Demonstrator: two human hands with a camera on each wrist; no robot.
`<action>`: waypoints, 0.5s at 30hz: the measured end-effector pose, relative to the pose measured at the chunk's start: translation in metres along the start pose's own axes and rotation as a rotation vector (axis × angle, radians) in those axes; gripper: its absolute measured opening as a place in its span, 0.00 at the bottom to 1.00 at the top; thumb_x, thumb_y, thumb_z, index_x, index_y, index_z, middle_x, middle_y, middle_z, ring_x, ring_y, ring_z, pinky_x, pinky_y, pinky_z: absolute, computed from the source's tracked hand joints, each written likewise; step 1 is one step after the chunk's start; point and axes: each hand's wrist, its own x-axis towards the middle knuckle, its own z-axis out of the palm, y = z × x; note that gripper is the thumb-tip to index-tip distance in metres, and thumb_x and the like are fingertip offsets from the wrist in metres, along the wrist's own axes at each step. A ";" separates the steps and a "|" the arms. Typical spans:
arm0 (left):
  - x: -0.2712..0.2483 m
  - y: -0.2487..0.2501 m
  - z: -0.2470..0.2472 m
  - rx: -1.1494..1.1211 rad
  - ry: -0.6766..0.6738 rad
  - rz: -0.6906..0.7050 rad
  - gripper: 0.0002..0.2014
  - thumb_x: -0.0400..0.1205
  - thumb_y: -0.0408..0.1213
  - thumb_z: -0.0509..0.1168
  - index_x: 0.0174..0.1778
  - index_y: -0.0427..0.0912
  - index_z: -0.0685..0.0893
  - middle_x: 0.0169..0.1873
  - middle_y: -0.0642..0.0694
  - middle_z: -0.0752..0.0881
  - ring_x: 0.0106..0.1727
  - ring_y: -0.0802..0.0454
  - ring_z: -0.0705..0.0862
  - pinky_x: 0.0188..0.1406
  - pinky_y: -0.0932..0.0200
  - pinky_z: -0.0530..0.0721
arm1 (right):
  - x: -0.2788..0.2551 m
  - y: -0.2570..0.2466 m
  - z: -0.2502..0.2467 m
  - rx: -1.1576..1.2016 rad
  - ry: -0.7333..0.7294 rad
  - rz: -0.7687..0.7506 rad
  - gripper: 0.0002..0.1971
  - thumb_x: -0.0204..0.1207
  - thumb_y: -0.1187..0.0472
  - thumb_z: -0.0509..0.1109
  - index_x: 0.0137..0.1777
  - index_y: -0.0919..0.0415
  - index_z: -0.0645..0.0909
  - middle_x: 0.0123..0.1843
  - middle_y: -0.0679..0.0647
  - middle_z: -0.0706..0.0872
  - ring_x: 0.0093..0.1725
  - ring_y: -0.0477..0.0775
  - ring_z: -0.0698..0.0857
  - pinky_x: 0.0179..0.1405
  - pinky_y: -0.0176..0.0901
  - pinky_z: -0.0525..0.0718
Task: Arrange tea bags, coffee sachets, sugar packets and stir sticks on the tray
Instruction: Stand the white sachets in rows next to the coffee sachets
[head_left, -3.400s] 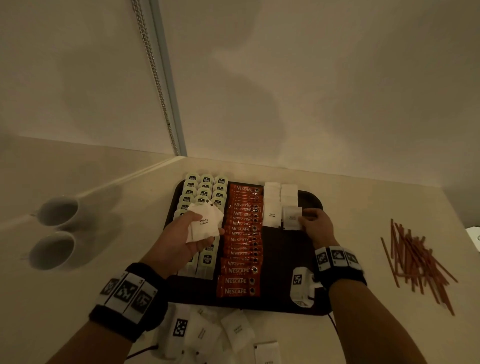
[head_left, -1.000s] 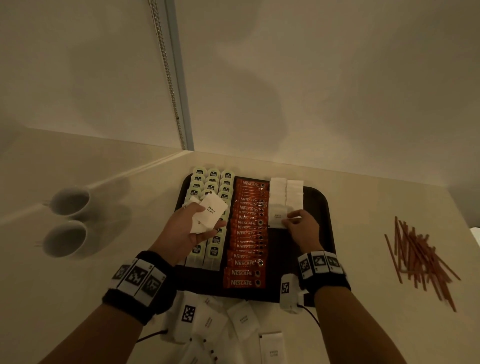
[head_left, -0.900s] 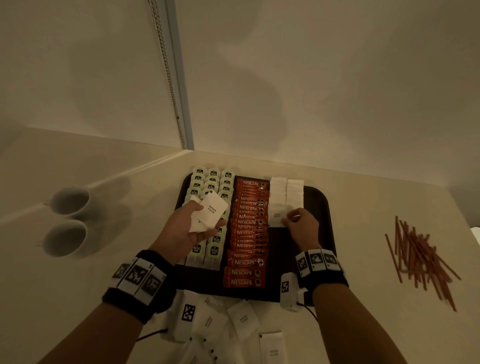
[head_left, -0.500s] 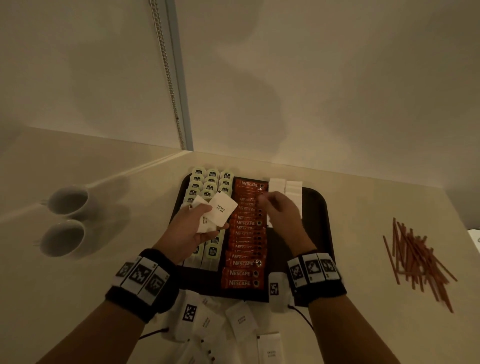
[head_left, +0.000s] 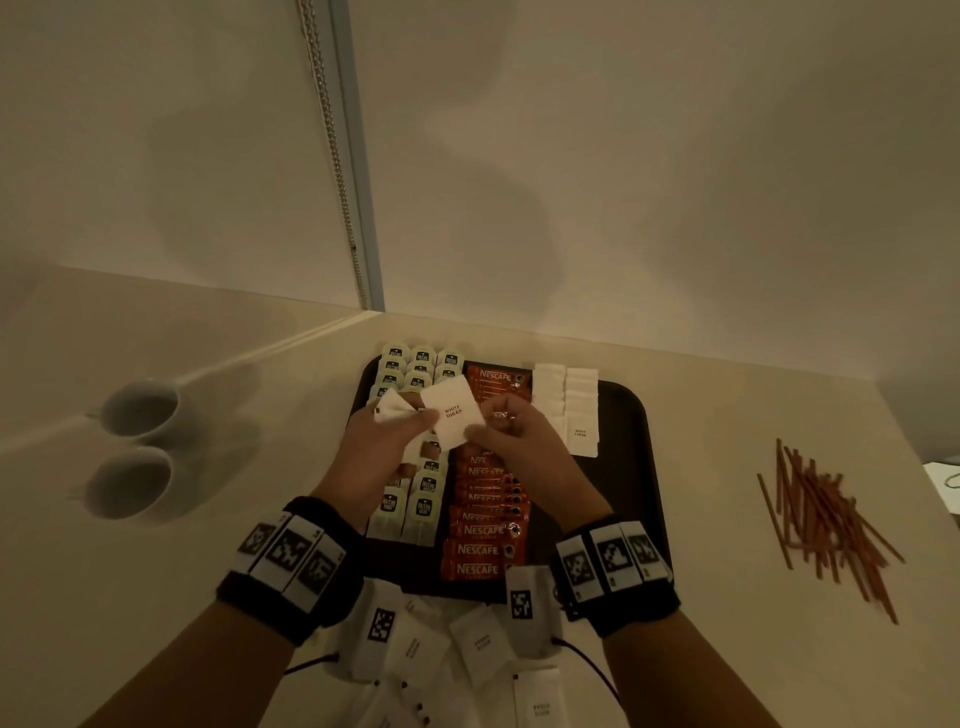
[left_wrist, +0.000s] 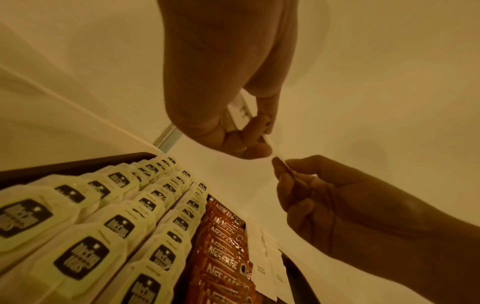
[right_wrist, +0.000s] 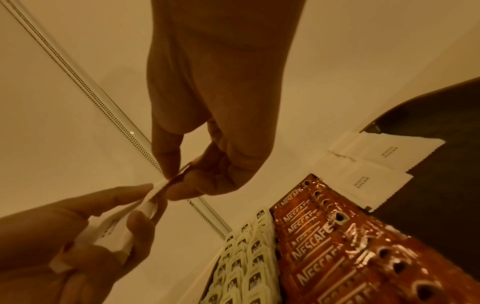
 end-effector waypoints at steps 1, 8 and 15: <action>0.000 0.001 0.000 0.015 0.004 0.013 0.05 0.79 0.33 0.70 0.49 0.44 0.84 0.36 0.44 0.89 0.29 0.52 0.85 0.19 0.65 0.73 | -0.004 0.001 0.000 0.004 -0.014 0.018 0.11 0.77 0.64 0.70 0.57 0.66 0.76 0.48 0.58 0.90 0.46 0.57 0.89 0.50 0.52 0.86; -0.005 0.002 0.003 -0.068 -0.172 -0.072 0.09 0.84 0.32 0.59 0.47 0.43 0.86 0.46 0.41 0.91 0.39 0.44 0.89 0.22 0.62 0.79 | -0.014 0.018 -0.019 0.140 0.124 0.009 0.08 0.78 0.63 0.68 0.55 0.64 0.80 0.53 0.60 0.87 0.49 0.56 0.89 0.44 0.43 0.88; 0.002 0.001 -0.002 -0.475 -0.125 -0.203 0.12 0.86 0.32 0.52 0.52 0.34 0.81 0.41 0.37 0.91 0.45 0.37 0.88 0.37 0.53 0.90 | -0.010 0.063 -0.090 -0.049 0.513 0.144 0.07 0.79 0.65 0.66 0.56 0.61 0.79 0.56 0.55 0.85 0.53 0.52 0.85 0.47 0.41 0.86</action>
